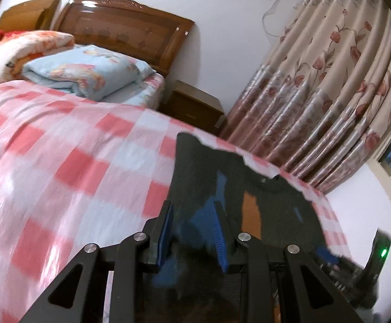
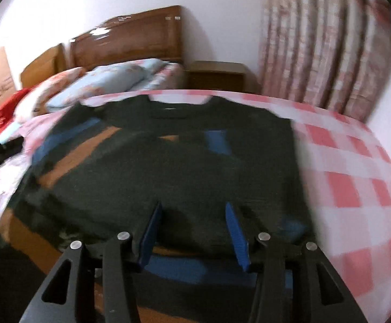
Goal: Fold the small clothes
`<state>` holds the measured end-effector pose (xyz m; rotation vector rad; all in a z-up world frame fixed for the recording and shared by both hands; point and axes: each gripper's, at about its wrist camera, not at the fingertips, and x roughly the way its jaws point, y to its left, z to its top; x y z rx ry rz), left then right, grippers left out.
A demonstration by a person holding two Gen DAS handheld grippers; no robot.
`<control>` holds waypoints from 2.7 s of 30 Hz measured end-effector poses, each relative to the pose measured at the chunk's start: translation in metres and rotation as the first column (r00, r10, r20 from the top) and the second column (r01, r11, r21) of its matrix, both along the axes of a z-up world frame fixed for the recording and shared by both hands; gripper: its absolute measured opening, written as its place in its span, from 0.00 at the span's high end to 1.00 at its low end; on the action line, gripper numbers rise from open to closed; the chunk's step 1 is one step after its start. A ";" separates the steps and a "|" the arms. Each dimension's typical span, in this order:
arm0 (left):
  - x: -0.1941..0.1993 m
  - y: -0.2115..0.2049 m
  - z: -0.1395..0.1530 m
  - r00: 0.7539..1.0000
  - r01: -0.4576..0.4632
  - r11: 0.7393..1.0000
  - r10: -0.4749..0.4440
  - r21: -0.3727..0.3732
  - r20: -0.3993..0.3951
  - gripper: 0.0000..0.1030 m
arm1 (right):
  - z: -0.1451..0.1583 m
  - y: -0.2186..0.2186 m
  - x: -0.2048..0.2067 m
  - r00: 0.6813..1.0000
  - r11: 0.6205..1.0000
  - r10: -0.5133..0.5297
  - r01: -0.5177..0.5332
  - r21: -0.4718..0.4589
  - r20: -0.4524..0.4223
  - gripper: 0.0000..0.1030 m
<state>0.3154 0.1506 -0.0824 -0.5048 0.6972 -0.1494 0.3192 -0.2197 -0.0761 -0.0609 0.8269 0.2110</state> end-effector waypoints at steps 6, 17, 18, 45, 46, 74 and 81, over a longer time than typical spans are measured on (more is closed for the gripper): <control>0.085 0.004 -0.003 0.996 0.072 0.991 -0.077 -0.116 -0.039 0.72 | -0.002 -0.014 0.002 1.000 0.999 -0.008 0.008 0.053 -0.003 0.00; 0.132 0.001 -0.023 0.989 0.089 0.984 -0.106 -0.154 -0.107 0.73 | -0.002 -0.014 -0.002 1.000 0.997 0.000 0.000 0.078 -0.005 0.00; 0.131 0.007 -0.021 0.992 0.073 0.983 -0.090 -0.167 -0.094 0.73 | -0.002 -0.014 -0.002 1.000 0.997 0.001 -0.001 0.079 -0.005 0.00; 0.000 -0.092 -0.018 0.961 0.275 0.907 -0.256 0.318 -0.101 0.72 | -0.002 -0.013 -0.003 1.000 0.997 0.008 -0.008 0.075 -0.002 0.00; -0.006 -0.094 -0.019 0.962 0.272 0.896 -0.260 0.352 -0.081 0.71 | -0.002 -0.013 -0.003 1.000 0.997 0.008 -0.008 0.075 -0.001 0.00; -0.088 -0.089 -0.024 0.927 0.376 0.876 -0.353 0.303 -0.131 0.68 | -0.010 0.042 -0.073 0.980 0.980 0.182 -0.187 -0.064 -0.075 0.00; -0.112 -0.026 -0.031 0.962 0.265 0.956 -0.253 0.123 -0.102 0.71 | -0.010 -0.015 -0.099 0.994 0.994 0.094 -0.097 -0.045 -0.059 0.00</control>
